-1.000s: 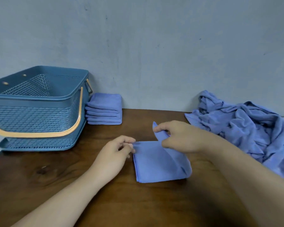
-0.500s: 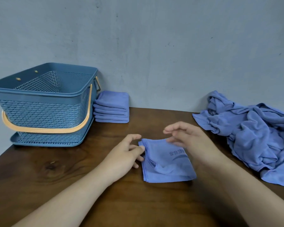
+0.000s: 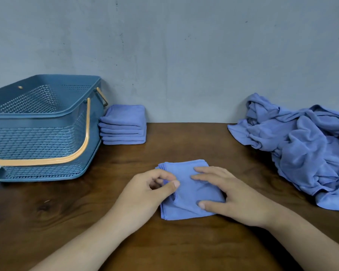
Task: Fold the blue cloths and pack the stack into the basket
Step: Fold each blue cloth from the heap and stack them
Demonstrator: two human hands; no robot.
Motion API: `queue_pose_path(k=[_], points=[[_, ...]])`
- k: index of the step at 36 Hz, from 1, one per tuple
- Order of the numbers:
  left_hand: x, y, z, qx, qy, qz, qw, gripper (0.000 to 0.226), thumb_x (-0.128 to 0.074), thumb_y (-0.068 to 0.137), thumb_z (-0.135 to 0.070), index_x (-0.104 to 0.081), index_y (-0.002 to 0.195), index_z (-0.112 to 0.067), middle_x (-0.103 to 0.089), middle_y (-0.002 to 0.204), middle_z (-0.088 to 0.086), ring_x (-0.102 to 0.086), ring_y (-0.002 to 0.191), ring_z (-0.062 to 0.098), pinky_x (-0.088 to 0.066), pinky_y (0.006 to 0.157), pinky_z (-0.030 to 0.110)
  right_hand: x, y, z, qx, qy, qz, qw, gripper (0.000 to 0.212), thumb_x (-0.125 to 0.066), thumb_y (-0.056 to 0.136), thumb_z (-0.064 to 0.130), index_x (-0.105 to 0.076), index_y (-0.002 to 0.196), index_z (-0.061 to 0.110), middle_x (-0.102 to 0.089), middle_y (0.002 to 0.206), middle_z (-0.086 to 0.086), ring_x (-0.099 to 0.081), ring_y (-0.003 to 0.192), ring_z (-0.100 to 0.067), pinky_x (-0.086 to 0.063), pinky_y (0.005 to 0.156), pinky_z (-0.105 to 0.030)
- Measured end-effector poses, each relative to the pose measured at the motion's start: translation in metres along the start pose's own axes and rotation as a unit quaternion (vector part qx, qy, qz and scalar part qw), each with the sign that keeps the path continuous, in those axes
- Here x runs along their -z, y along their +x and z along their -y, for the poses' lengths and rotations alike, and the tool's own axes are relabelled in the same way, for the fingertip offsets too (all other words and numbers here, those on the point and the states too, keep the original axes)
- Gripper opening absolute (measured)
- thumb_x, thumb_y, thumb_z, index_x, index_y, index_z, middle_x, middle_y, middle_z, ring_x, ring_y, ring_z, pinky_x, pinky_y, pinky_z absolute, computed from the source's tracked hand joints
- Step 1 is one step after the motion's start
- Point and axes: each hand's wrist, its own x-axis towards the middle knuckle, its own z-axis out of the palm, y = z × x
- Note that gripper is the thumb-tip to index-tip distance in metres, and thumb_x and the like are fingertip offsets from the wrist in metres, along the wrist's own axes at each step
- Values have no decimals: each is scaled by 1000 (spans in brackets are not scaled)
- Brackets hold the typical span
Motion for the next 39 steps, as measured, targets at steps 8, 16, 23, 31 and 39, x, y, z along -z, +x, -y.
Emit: queue_pose_path(k=[8,16,23,31,39], points=[[4,-1,3,17,157,-57,986,24,-77,89,-16,-64,95,-35,-65,87,-8,-63,75,6,-50,69,17,-7,5,11,-51,-140,92,985,73,-31,93,86,0,156,68,28,163,38,33,147,12,-4,128,-34],[-1,-1,-1,-149,314,31,937,45,-46,104,-33,-50,147,-44,-32,160,-35,-16,154,-9,-16,125,24,1,7,19,-70,-147,116,980,69,-31,96,83,0,155,69,23,166,36,31,151,6,6,130,-39],[-4,-4,2,-5,452,140,881,73,-21,102,-75,10,164,-51,27,166,-32,30,149,-12,7,132,39,-3,3,13,-77,1,46,996,55,-24,99,78,-23,154,69,3,165,44,15,152,15,5,130,-33],[-2,-8,1,12,439,146,887,85,-24,100,-78,17,165,-42,32,166,-26,26,153,-8,9,132,41,-7,21,-6,-221,-43,-127,966,50,-55,90,77,-64,121,39,-46,152,20,-21,156,-6,-18,126,-41],[9,8,13,15,164,-56,985,47,-49,102,-62,-47,146,-44,-49,146,-29,-43,137,-7,-37,117,31,-7,25,20,-169,208,-167,949,10,-69,98,32,-63,93,26,-77,98,2,-73,96,-24,-57,89,-52]])
